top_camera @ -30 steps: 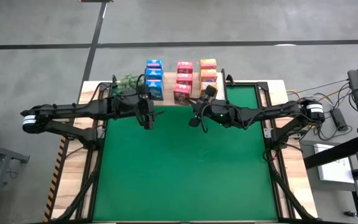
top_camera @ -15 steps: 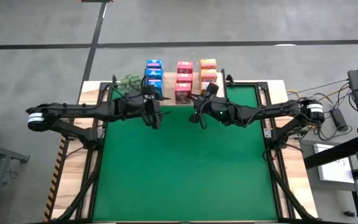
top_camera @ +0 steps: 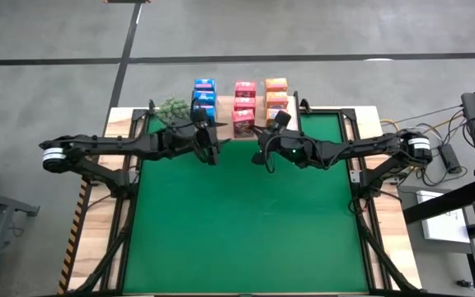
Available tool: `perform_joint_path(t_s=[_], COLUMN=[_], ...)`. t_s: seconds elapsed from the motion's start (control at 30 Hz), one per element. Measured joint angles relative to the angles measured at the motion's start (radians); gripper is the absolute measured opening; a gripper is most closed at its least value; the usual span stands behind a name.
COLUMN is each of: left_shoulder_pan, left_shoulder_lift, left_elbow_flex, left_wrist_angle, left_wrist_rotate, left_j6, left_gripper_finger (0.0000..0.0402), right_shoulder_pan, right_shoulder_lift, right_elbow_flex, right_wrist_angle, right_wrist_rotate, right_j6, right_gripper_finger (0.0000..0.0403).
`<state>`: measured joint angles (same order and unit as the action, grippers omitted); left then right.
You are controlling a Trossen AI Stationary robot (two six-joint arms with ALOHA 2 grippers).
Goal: Stack cereal on shelf
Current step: Put the red cereal box on the shelf aligned with the other red cereal boxes
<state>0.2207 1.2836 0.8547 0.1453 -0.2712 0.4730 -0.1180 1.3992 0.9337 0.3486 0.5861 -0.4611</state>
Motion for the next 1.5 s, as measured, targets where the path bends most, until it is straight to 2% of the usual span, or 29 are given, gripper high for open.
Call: perform_joint_path(t_s=[0.2, 0.3, 0.43, 0.63, 0.83, 1.0, 1.1, 1.27, 1.5], left_shoulder_pan=[-0.001, 0.0, 0.0, 0.004, 0.005, 0.009, 0.012, 0.013, 0.017], left_shoulder_lift=[0.03, 0.032, 0.032, 0.032, 0.032, 0.045, 0.06, 0.074, 0.077], left_elbow_flex=[0.0, 0.0, 0.0, 0.0, 0.001, 0.001, 0.002, 0.002, 0.002], left_wrist_angle=[0.019, 0.025, 0.029, 0.047, 0.059, 0.067, 0.075, 0.098, 0.098], left_wrist_rotate=[-0.031, -0.034, -0.034, -0.034, -0.034, -0.034, -0.034, -0.035, -0.035], left_j6=[0.013, 0.013, 0.016, 0.016, 0.016, 0.016, 0.016, 0.016, 0.016], left_gripper_finger=[0.0141, 0.0097, 0.005, 0.0007, 0.0001, 0.0, 0.0, 0.0, 0.0], right_shoulder_pan=[0.016, 0.013, -0.009, -0.039, -0.081, -0.122, -0.141, -0.172, -0.183], right_shoulder_lift=[-0.054, -0.094, -0.12, -0.084, -0.032, -0.015, -0.014, -0.014, 0.025], right_elbow_flex=[0.0, 0.004, 0.067, 0.209, 0.365, 0.442, 0.444, 0.432, 0.425], right_wrist_angle=[-0.003, -0.039, -0.155, -0.36, -0.556, -0.623, -0.633, -0.63, -0.629], right_wrist_rotate=[-0.027, -0.097, -0.151, -0.18, -0.279, -0.283, -0.29, -0.379, -0.385], right_j6=[-0.003, 0.02, 0.072, 0.071, 0.035, 0.026, 0.015, 0.024, 0.007], right_gripper_finger=[0.0013, 0.0012, 0.0009, 0.0009, 0.0009, 0.0009, 0.0009, 0.0009, 0.0008])
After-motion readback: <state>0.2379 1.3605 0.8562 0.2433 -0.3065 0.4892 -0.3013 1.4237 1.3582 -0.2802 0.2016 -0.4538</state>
